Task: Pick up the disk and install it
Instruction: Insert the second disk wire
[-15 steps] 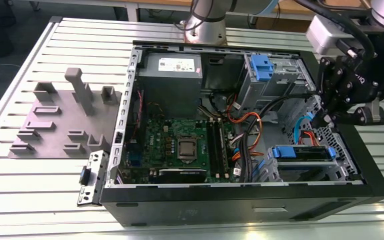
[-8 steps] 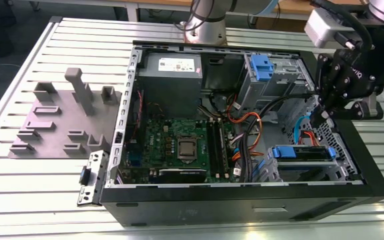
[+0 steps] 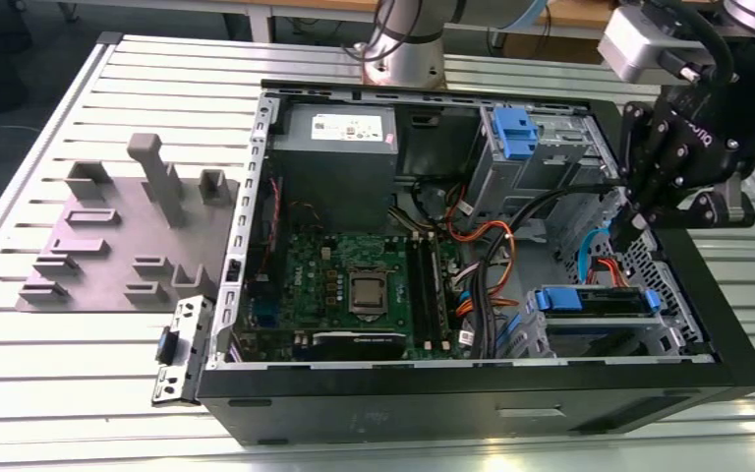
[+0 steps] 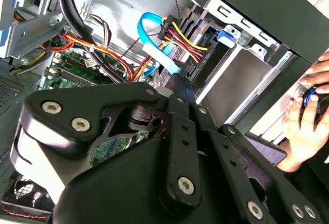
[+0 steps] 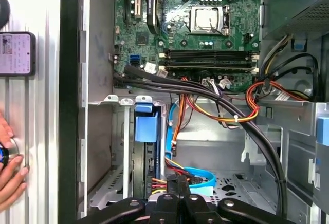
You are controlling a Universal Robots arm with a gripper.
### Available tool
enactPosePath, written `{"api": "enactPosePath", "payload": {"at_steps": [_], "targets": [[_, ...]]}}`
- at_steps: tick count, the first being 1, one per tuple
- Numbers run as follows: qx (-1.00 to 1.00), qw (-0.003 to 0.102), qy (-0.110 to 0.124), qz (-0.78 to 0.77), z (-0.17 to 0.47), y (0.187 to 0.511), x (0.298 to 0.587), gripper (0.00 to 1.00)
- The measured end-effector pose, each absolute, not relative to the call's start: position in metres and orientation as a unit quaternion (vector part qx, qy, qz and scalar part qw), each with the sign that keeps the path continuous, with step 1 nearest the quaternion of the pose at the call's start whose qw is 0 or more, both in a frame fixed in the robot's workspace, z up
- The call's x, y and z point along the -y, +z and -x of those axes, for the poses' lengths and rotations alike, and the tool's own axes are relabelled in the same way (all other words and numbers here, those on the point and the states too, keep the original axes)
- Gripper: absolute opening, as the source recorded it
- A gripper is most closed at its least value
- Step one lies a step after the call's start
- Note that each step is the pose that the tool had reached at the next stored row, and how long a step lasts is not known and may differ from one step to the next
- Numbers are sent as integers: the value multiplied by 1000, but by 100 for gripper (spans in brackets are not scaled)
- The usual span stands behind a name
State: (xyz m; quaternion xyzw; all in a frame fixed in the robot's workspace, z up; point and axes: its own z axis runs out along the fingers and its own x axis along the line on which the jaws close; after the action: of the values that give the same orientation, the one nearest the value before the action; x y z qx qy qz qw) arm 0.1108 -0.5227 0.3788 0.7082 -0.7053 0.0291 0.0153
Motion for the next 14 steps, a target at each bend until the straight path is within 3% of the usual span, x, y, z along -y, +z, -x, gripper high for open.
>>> {"api": "enactPosePath", "payload": {"at_steps": [2, 5, 6, 9, 10, 11, 14], "targets": [[705, 21, 31, -708, -111, 379, 520, 11], [705, 22, 30, -708, -111, 379, 517, 17], [705, 22, 30, -708, -112, 378, 516, 24], [705, 24, 31, -708, -112, 378, 513, 25], [705, 25, 33, -708, -112, 378, 513, 25], [705, 28, 36, -708, -112, 377, 512, 31], [704, 37, 44, -708, -113, 375, 512, 31]]}}
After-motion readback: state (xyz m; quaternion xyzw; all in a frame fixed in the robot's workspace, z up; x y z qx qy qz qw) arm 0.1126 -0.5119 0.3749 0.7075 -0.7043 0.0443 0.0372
